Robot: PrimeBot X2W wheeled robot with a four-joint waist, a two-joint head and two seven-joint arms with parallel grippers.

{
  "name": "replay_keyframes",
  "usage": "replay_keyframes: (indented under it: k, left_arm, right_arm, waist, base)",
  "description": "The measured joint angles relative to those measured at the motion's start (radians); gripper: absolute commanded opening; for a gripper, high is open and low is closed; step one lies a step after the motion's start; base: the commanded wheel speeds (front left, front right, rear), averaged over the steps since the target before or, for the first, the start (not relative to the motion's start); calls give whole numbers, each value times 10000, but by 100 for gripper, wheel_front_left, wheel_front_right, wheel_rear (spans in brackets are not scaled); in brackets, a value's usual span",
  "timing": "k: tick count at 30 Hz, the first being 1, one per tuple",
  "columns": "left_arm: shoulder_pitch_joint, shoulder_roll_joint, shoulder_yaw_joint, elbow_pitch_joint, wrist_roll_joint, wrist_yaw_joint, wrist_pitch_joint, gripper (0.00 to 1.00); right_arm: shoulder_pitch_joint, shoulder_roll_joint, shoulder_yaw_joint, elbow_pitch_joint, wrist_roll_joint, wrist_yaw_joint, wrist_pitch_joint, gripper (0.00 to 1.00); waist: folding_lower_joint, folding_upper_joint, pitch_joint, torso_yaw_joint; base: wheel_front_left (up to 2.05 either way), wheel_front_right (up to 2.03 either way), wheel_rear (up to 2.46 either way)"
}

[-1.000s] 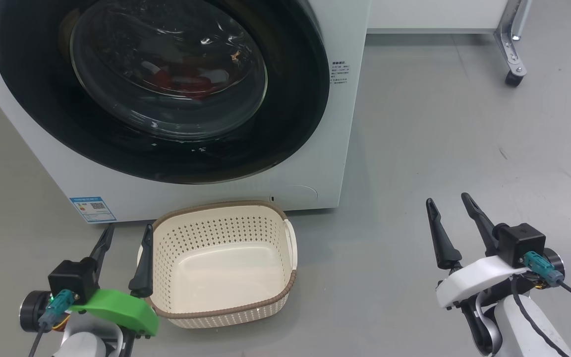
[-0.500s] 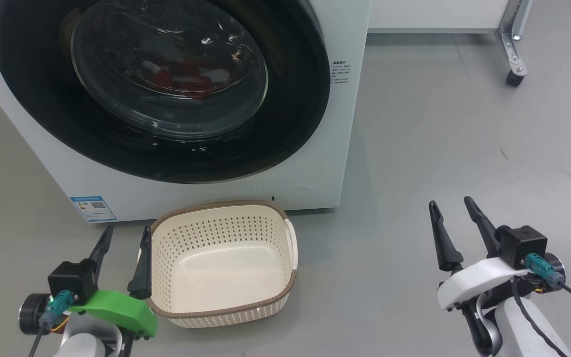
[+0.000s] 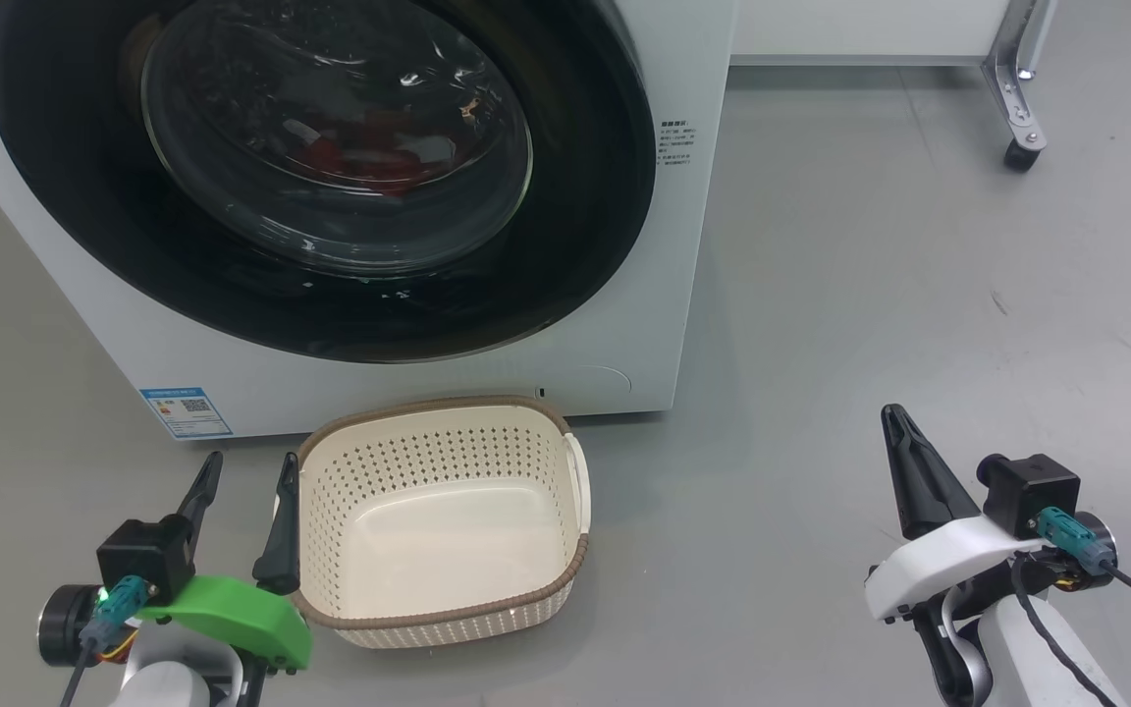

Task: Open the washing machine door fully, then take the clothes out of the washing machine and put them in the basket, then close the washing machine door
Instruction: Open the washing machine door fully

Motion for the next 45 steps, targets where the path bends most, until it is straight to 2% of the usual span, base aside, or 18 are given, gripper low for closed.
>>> replay_keyframes:
  k: [11, 13, 16, 21, 25, 30, 33, 37, 45]
  left_arm:
    - [-94, -46, 67, 52, 4, 35, 0, 100]
    - [-146, -58, 84, 52, 4, 35, 0, 100]
    - [-211, -63, 105, 48, 4, 35, 0, 100]
    - [-278, -67, 113, 50, 4, 44, 0, 100]
    - [-535, -69, 113, 31, 4, 44, 0, 100]
    - [-790, -79, 102, -2, 8, 44, 0, 100]
    - [-919, -104, 105, -33, 17, 44, 0, 100]
    - [-1074, -144, 98, -63, 17, 42, 0, 100]
    - [-1571, -305, 84, -347, 17, 13, -29, 100]
  right_arm:
    - [-22, 27, 4, 98, 27, 157, 0, 0]
    - [-31, 90, -71, 111, 357, 174, 0, 0]
    - [-82, 173, -353, 203, 1313, 297, 0, 0]
    - [-395, 268, -842, 529, 3609, 422, 98, 0]
    - [-889, 288, -1051, 617, 5300, 424, 652, 0]
    - [-1677, 270, -1022, 504, 8360, 422, 1490, 0]
    - [-2232, 259, -1055, 328, 9770, 422, 2033, 0]
    - [-2929, 240, -1384, 163, 10882, 422, 2629, 0]
    - [-4387, 182, -1896, 211, 11566, 422, 3676, 0]
  waist:
    - [0, 0, 84, 34]
    - [0, 0, 118, 47]
    - [0, 0, 227, 70]
    - [0, 0, 473, 120]
    - [0, 0, 732, 175]
    - [0, 0, 1104, 276]
    - [0, 0, 1343, 353]
    - [1, 0, 1670, 465]
    - [1, 0, 2362, 724]
  base:
    - [0, 0, 0]
    - [0, 0, 0]
    - [0, 0, 0]
    - [0, 0, 0]
    - [0, 0, 0]
    - [0, 0, 0]
    - [0, 0, 0]
    - [0, 0, 0]
    - [0, 0, 0]
